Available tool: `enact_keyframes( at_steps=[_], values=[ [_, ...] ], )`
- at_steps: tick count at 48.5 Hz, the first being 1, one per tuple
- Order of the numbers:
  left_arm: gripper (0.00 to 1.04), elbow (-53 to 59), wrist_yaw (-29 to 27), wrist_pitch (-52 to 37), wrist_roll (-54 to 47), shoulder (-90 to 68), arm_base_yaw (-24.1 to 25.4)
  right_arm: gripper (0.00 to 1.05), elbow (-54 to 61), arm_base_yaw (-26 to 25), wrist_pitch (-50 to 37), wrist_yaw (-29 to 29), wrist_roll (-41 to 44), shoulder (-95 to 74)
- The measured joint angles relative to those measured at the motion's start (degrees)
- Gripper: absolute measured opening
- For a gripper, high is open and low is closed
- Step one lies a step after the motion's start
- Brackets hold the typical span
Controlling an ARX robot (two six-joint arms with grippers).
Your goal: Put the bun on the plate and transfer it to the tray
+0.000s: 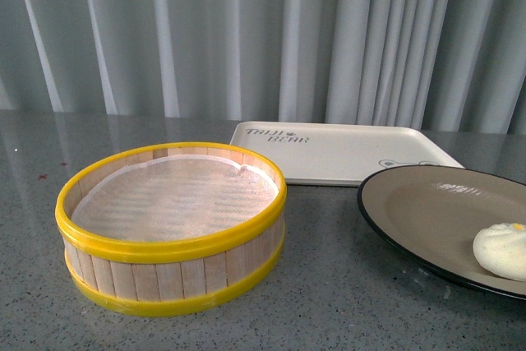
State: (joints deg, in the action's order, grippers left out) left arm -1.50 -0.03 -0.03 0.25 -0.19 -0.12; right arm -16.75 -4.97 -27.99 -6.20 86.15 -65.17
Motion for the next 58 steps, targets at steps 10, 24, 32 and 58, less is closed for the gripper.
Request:
enact_keyframes(
  at_steps=[10,24,32,58],
  values=[
    [0.98,0.0,0.0,0.0,0.0,0.0,0.0,0.96,-0.1,-0.1,-5.2,-0.4,-1.1,-5.0],
    [0.98,0.0,0.0,0.0,0.0,0.0,0.0,0.69,-2.5,0.5,-6.4,-1.7,-3.8,-9.5],
    [0.98,0.0,0.0,0.0,0.0,0.0,0.0,0.45,-3.2,0.5,-6.9,-2.6,-4.5,-11.6],
    [0.98,0.0,0.0,0.0,0.0,0.0,0.0,0.03,-3.3,-1.6,-6.4,-6.4,-0.6,-10.1]
  ],
)
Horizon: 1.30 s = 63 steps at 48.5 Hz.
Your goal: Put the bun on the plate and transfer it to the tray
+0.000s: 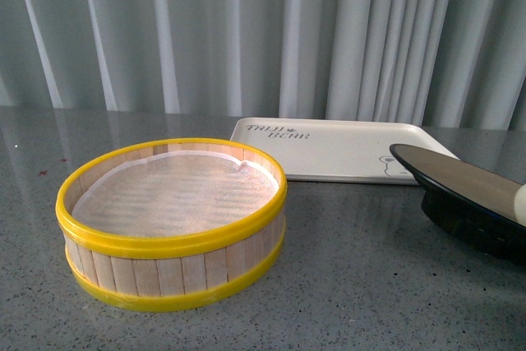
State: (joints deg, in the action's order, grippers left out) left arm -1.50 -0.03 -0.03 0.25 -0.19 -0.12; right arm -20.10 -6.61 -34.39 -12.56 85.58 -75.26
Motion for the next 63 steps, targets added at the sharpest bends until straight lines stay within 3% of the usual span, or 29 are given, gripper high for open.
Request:
enact_keyframes(
  at_steps=[16,26,51,63],
  values=[
    [0.98,0.0,0.0,0.0,0.0,0.0,0.0,0.03,-9.0,-2.1,17.5,-5.4,12.4,7.5],
    [0.98,0.0,0.0,0.0,0.0,0.0,0.0,0.03,-14.4,-2.7,23.8,-6.5,21.4,5.8],
    [0.98,0.0,0.0,0.0,0.0,0.0,0.0,0.03,-26.0,-3.1,19.2,-6.8,28.4,-7.8],
    [0.98,0.0,0.0,0.0,0.0,0.0,0.0,0.03,-39.4,-3.5,14.6,-7.5,30.3,-21.7]
  ],
)
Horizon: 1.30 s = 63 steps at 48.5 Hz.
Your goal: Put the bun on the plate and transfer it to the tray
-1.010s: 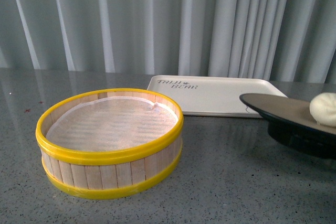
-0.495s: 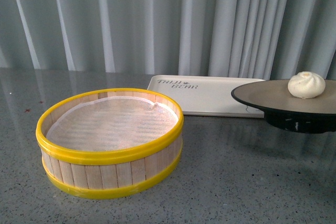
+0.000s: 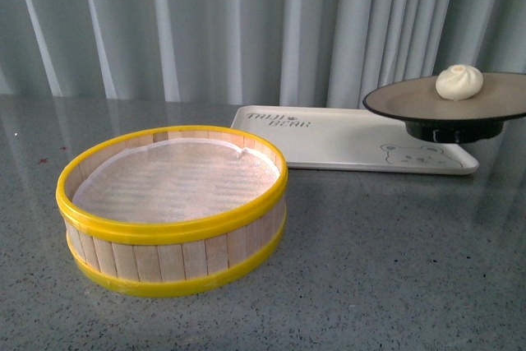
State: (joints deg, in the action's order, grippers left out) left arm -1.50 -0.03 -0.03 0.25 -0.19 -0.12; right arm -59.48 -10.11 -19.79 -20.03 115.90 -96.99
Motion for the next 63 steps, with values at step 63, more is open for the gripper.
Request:
enact_keyframes(
  at_steps=[63],
  values=[
    [0.98,0.0,0.0,0.0,0.0,0.0,0.0,0.03,-26.7,7.1,-6.9,0.6,-3.1,-30.0]
  ],
)
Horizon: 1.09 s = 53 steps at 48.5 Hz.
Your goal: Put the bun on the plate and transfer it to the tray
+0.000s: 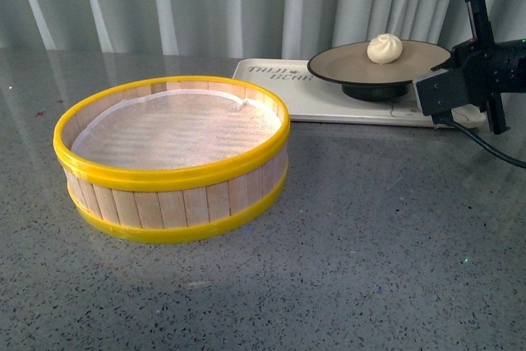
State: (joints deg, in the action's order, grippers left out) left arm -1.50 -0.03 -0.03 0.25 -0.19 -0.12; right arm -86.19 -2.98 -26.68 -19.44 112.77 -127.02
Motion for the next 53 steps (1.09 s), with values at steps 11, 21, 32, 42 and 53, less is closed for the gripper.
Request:
enact_keyframes(
  at_steps=[11,21,32,42,53],
  values=[
    [0.98,0.0,0.0,0.0,0.0,0.0,0.0,0.03,3.5,0.3,-1.9,-0.5,-1.7,0.4],
    [0.98,0.0,0.0,0.0,0.0,0.0,0.0,0.33,7.1,0.5,-3.3,0.4,-4.2,3.3],
    [0.98,0.0,0.0,0.0,0.0,0.0,0.0,0.63,12.6,1.2,-2.4,2.3,-7.7,9.9],
    [0.98,0.0,0.0,0.0,0.0,0.0,0.0,0.93,21.6,3.1,-1.5,3.9,-14.6,24.2],
    [0.98,0.0,0.0,0.0,0.0,0.0,0.0,0.96,35.5,8.0,13.1,18.5,-45.1,53.8]
  ],
)
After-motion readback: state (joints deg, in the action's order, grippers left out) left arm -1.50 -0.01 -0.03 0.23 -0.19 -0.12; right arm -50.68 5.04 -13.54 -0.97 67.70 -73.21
